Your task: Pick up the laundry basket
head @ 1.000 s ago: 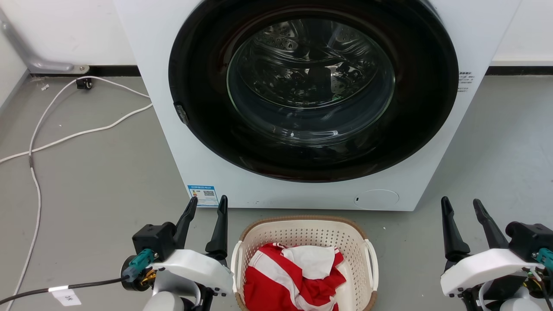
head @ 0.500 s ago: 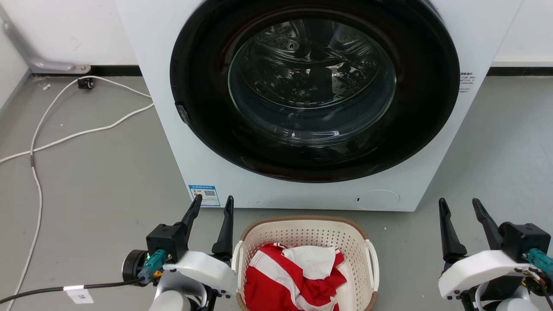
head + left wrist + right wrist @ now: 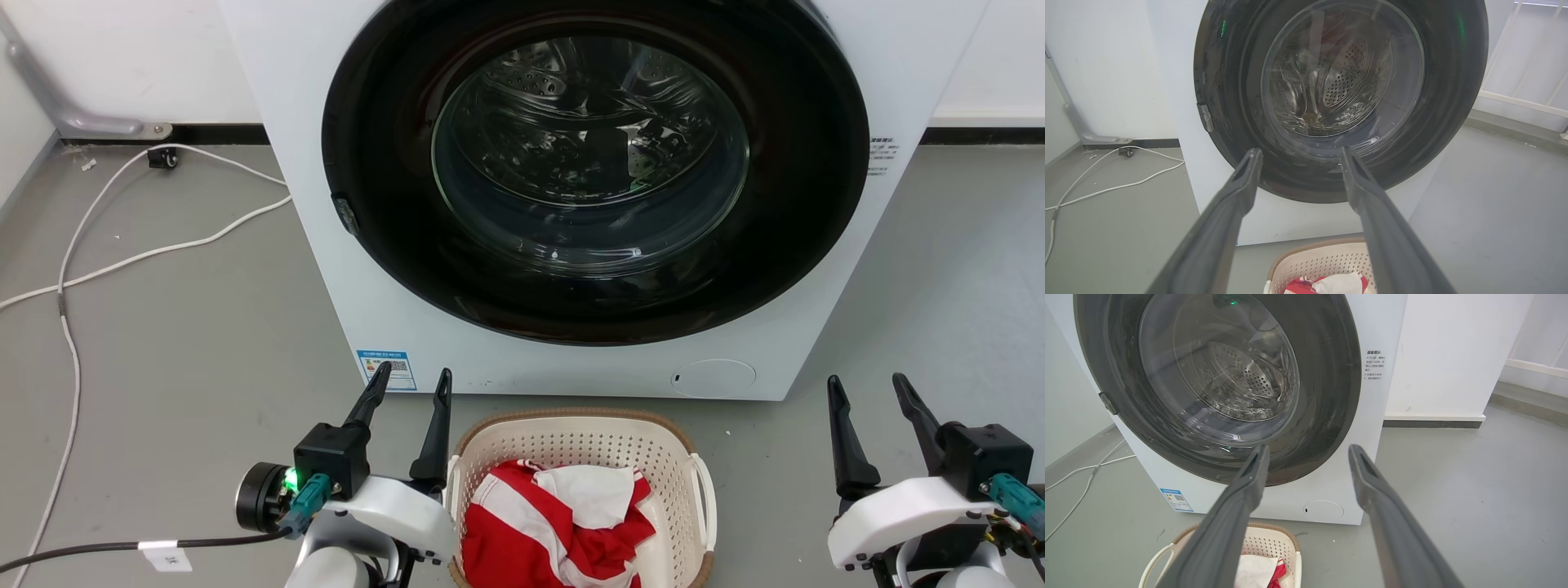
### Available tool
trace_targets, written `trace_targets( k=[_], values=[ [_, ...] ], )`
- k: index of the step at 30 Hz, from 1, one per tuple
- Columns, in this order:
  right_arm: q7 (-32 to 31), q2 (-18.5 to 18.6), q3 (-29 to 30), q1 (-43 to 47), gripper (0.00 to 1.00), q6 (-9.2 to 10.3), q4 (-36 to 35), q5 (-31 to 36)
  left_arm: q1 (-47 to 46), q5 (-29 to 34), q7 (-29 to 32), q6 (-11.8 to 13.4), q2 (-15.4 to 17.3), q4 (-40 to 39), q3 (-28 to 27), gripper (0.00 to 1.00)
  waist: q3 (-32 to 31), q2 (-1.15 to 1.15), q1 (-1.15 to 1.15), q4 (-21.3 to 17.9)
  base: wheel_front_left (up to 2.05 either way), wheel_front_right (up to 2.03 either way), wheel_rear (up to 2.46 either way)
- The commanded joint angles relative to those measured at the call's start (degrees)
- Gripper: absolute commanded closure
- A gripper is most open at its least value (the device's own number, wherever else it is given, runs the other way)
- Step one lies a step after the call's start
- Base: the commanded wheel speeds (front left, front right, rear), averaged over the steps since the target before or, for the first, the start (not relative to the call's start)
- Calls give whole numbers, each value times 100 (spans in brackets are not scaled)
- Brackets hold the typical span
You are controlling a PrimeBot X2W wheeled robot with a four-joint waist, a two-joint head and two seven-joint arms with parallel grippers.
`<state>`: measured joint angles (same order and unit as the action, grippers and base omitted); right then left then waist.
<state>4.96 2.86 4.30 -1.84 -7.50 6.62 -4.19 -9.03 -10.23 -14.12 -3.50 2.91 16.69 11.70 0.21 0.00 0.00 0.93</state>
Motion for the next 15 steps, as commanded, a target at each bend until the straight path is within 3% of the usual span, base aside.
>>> trace_targets(
  k=[1, 15],
  values=[
    [32, 4, -19, 65, 0, 2, -49, 118, -75, 97, -49, 19, 0, 4, 18, 0, 0, 0, 0, -2, 0, 0, 0],
    [23, 3, -1, 85, 0, 2, -59, 165, -78, 115, -109, 47, -2, 44, 48, 0, -2, 0, 0, 5, 0, 0, 0]
  ],
)
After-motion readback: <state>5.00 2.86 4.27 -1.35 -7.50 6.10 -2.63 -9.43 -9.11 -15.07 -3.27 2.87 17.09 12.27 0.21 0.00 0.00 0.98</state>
